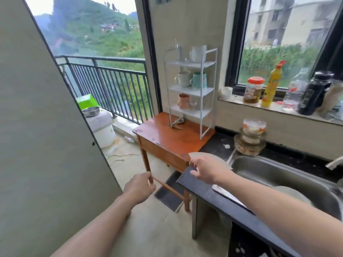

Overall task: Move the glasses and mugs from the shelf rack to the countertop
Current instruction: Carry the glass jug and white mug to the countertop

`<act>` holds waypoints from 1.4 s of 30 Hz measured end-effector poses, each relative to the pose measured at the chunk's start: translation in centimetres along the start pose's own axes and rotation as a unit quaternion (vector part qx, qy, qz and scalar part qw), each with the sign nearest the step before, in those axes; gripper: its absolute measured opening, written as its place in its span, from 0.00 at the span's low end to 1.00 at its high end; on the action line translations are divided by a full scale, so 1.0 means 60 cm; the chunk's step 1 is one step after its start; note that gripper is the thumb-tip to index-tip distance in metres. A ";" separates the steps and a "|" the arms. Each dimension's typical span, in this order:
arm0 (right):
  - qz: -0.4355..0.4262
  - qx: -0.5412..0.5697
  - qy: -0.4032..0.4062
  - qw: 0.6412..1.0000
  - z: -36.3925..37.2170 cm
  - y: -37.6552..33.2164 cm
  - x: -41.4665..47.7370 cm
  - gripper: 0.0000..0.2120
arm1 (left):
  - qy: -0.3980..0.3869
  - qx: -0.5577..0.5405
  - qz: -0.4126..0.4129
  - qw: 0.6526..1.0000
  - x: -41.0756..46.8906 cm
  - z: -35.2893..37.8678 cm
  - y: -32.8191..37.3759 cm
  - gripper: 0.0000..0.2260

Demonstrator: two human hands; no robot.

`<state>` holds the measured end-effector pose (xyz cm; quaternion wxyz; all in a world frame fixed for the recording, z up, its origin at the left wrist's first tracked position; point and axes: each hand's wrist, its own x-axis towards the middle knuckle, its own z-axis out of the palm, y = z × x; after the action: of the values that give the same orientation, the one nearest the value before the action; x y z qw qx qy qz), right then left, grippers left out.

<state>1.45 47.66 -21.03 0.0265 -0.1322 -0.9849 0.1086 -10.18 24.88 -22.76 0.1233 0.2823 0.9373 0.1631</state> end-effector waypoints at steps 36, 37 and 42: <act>0.301 0.263 0.413 0.819 -0.357 0.186 0.867 0.25 | 0.062 -0.371 0.262 0.889 1.007 -0.428 0.252 0.07; 0.317 0.284 0.414 0.805 -0.361 0.193 0.875 0.23 | 0.058 -0.392 0.264 0.879 1.023 -0.431 0.269 0.08; 0.358 0.418 0.446 0.706 -0.380 0.227 0.916 0.18 | 0.056 -0.477 0.248 0.841 1.094 -0.437 0.341 0.10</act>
<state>-46.22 79.84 -0.52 0.4747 -0.4836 -0.5903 0.4386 -61.79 72.19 -0.17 0.1452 0.4021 0.6472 0.6312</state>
